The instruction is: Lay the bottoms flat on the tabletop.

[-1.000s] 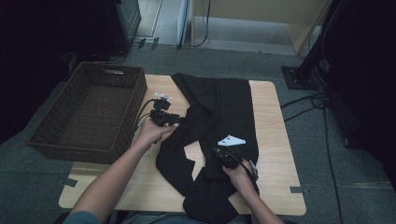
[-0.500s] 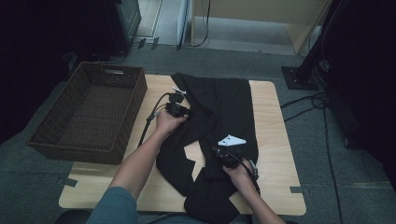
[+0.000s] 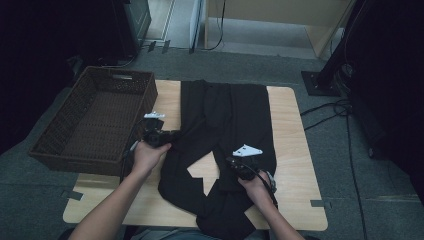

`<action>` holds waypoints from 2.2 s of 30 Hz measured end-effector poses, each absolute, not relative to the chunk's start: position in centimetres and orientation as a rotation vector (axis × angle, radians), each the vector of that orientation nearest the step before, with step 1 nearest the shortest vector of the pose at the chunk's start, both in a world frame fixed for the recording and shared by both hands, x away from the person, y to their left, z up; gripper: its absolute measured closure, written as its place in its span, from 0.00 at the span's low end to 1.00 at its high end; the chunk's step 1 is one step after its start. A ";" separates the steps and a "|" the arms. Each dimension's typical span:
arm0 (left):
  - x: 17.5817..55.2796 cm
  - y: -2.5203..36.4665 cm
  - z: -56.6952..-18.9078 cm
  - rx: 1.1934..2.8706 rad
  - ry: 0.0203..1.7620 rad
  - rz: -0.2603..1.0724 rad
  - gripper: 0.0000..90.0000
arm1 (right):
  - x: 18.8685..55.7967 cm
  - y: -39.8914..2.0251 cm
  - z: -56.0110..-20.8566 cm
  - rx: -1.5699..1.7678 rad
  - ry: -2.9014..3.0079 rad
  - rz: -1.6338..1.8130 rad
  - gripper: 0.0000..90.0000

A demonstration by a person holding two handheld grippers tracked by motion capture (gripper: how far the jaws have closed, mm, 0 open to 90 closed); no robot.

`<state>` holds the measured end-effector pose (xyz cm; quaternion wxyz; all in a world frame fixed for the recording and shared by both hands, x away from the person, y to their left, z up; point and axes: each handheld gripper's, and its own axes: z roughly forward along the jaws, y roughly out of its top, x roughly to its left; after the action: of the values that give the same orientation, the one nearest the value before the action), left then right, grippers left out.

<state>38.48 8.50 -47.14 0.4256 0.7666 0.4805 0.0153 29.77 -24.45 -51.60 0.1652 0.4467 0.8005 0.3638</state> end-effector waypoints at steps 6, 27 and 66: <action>37.6 11.5 -48.6 1.869 1.335 0.001 0.95 | 29.8 -24.6 -51.5 1.276 2.292 1.019 1.00; 34.7 6.2 -43.3 1.976 0.979 -0.010 0.61 | 29.8 -24.7 -51.5 1.292 2.280 1.014 0.99; 33.7 3.2 -51.6 2.090 0.990 0.069 1.00 | 29.6 -24.5 -51.6 1.268 2.257 1.002 0.98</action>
<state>33.73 3.15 -51.61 0.4022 0.8272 0.3916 0.0272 29.63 -24.47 -51.59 0.1816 0.4493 0.7994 0.3550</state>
